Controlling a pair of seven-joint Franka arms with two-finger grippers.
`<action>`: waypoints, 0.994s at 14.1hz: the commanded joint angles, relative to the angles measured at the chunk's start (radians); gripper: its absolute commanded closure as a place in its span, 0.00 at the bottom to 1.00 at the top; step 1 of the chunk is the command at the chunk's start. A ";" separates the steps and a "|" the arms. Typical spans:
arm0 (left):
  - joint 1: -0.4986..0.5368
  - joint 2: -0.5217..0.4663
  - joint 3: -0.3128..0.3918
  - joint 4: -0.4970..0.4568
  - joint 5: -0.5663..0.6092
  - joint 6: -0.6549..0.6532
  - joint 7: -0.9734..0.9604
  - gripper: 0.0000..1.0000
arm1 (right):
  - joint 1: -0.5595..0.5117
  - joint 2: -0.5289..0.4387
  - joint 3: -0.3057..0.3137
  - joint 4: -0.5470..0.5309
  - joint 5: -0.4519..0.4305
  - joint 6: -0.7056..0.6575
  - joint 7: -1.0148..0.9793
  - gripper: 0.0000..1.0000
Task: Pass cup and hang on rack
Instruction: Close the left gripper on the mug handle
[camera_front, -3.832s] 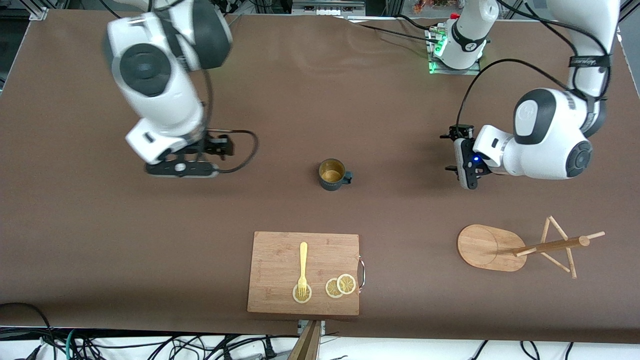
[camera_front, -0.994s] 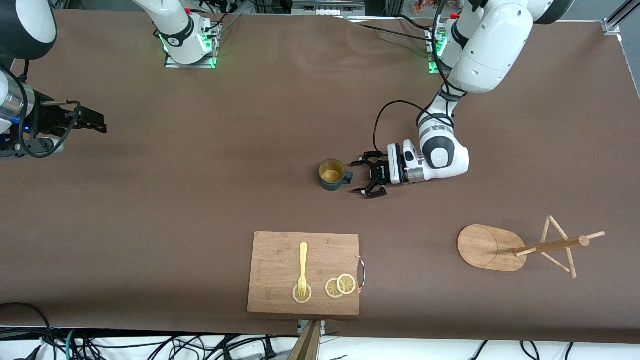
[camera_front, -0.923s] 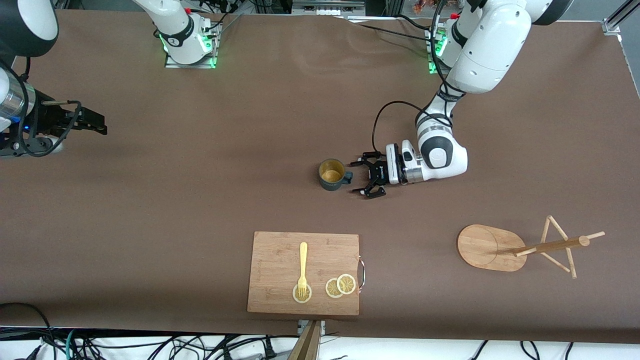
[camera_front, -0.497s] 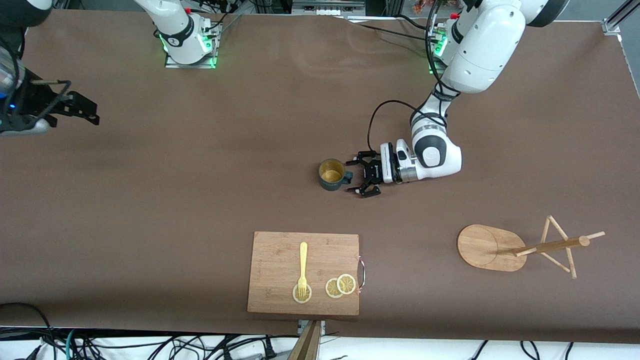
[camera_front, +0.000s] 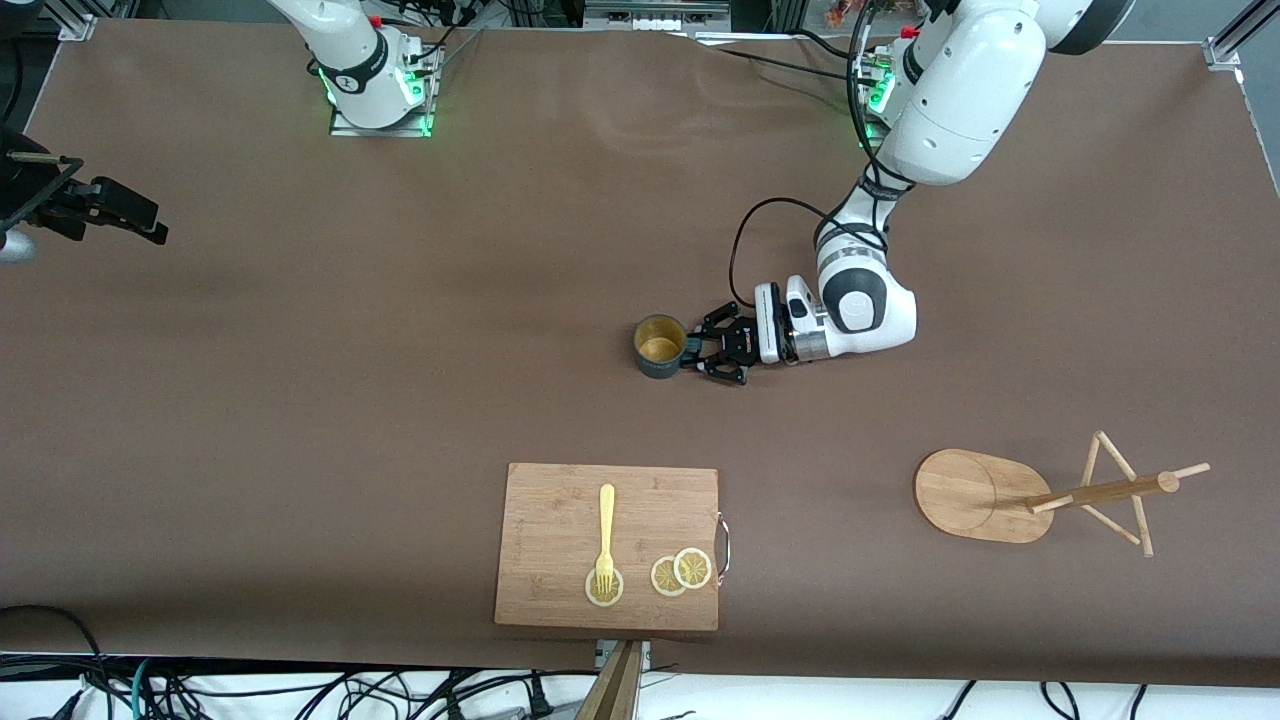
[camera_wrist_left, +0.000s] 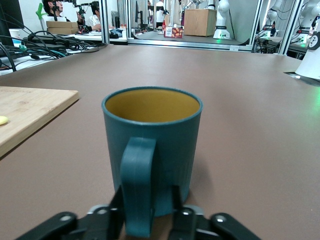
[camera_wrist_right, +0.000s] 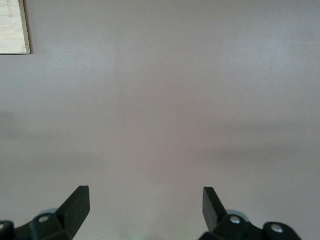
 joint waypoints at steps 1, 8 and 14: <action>-0.007 0.010 0.002 0.009 -0.029 0.009 0.043 0.71 | 0.042 0.017 -0.015 0.041 -0.014 -0.022 0.022 0.00; 0.016 -0.001 0.005 -0.003 -0.029 0.006 -0.009 1.00 | 0.048 0.024 -0.009 0.034 -0.031 -0.013 0.018 0.00; 0.074 -0.184 0.006 -0.112 -0.020 -0.037 -0.597 1.00 | 0.048 0.028 -0.008 0.035 -0.031 -0.011 0.018 0.00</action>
